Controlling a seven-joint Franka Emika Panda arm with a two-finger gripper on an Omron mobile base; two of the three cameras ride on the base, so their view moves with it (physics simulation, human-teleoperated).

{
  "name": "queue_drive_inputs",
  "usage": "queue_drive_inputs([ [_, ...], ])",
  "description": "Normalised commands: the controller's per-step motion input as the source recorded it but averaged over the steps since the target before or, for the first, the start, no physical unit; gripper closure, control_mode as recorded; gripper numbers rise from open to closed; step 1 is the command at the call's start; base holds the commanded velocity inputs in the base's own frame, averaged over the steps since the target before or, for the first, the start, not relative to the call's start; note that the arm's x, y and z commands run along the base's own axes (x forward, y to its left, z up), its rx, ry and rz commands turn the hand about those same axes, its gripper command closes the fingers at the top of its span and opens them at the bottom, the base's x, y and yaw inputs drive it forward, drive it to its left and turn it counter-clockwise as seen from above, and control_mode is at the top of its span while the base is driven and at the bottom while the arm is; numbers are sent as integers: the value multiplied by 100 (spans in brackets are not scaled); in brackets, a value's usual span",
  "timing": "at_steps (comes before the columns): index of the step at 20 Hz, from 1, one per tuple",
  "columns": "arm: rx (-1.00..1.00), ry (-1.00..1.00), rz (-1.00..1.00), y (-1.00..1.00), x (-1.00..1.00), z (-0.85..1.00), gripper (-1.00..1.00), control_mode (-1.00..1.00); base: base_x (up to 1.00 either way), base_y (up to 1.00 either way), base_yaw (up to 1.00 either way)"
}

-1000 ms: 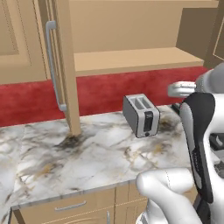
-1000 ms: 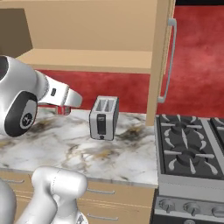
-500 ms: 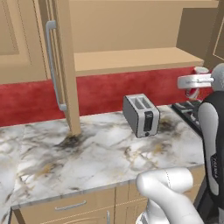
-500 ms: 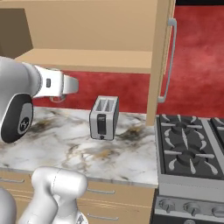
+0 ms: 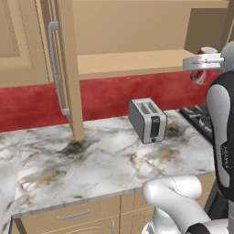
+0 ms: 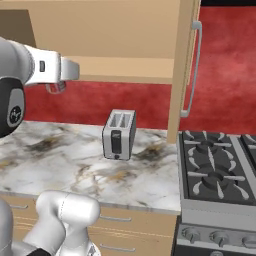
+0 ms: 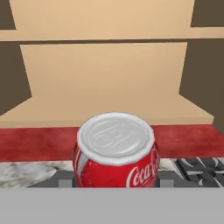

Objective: Pick the can from the counter and place it in the open cabinet.

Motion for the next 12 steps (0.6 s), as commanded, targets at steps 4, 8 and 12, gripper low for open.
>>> queue_drive_inputs([
  [4, 0, -3, 0, 16, 45, 3, 100, -100, 0, 0, 0],
  [8, 0, 0, 0, 9, 66, 0, 100, -100, 0, 0, 0],
  [12, 0, -1, 0, 8, 57, 0, 100, -100, 0, 0, 0],
])
